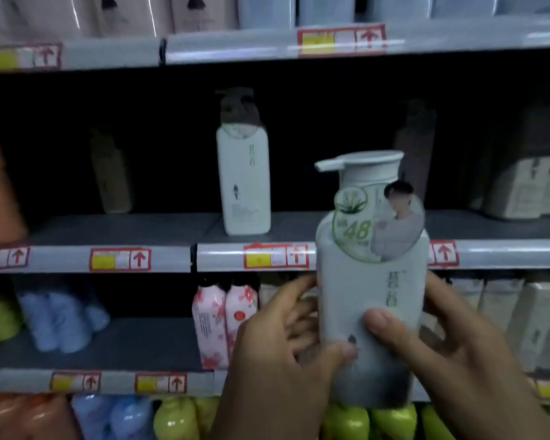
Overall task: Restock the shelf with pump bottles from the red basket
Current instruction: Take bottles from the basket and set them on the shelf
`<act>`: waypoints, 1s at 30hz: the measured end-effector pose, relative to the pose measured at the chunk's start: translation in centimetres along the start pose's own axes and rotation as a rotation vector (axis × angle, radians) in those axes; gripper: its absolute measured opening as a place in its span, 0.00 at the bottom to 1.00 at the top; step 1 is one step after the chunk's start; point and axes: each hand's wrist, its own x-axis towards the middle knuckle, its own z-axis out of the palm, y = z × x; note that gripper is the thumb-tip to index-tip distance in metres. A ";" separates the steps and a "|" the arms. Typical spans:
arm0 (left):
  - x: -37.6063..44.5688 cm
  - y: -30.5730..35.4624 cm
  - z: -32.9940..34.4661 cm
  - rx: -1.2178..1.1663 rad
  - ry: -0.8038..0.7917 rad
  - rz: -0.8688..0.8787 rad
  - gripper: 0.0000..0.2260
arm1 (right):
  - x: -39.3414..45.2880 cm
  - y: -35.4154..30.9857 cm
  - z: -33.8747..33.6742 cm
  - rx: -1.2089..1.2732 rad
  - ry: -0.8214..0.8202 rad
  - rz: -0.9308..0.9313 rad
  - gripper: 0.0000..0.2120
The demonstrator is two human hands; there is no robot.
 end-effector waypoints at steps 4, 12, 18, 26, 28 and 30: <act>7.1 4.3 0.3 0.056 0.092 0.193 0.29 | 7.5 -2.7 0.7 -0.142 0.024 -0.225 0.24; 17.4 3.2 1.0 0.200 0.256 0.190 0.27 | 18.6 1.2 3.0 -0.271 -0.011 -0.270 0.21; 19.2 2.0 1.8 0.439 0.289 0.158 0.23 | 22.1 4.4 2.9 -0.229 -0.026 -0.084 0.21; 18.2 1.7 2.9 0.616 0.309 0.030 0.23 | 22.0 6.1 1.3 -0.463 -0.022 0.133 0.20; 18.6 1.9 3.0 0.637 0.314 -0.005 0.20 | 22.0 6.3 1.6 -0.528 -0.005 0.138 0.18; 19.0 2.0 3.2 0.668 0.326 -0.025 0.18 | 22.0 6.5 2.0 -0.571 -0.001 0.133 0.17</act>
